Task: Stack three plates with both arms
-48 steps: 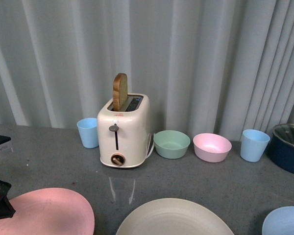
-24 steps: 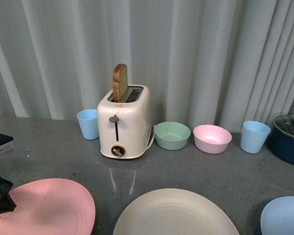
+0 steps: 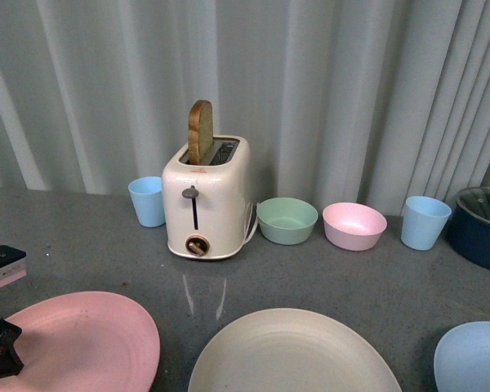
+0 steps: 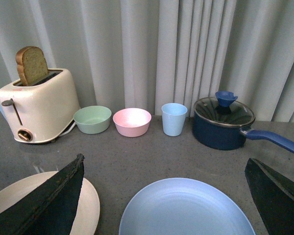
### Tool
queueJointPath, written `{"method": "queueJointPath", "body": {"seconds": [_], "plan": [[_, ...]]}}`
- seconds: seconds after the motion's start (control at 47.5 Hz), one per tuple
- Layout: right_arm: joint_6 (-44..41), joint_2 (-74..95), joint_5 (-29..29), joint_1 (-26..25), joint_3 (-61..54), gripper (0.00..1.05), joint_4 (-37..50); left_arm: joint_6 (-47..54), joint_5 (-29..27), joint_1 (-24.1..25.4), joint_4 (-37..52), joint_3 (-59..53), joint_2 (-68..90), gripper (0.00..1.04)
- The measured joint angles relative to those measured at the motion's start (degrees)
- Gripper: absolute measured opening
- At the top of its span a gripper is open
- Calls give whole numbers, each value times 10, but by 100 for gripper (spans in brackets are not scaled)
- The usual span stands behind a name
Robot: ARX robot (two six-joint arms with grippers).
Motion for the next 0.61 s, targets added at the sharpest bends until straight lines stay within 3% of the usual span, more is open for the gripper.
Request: {"method": "queueJointPath", "body": {"seconds": [0.484,0.61], "plan": [[0,0,0,0,0,97,0,5,3,0,-1,3,2,31],[0,0,0,0,0,97,0,0,20,2,-3,5,0,10]]}}
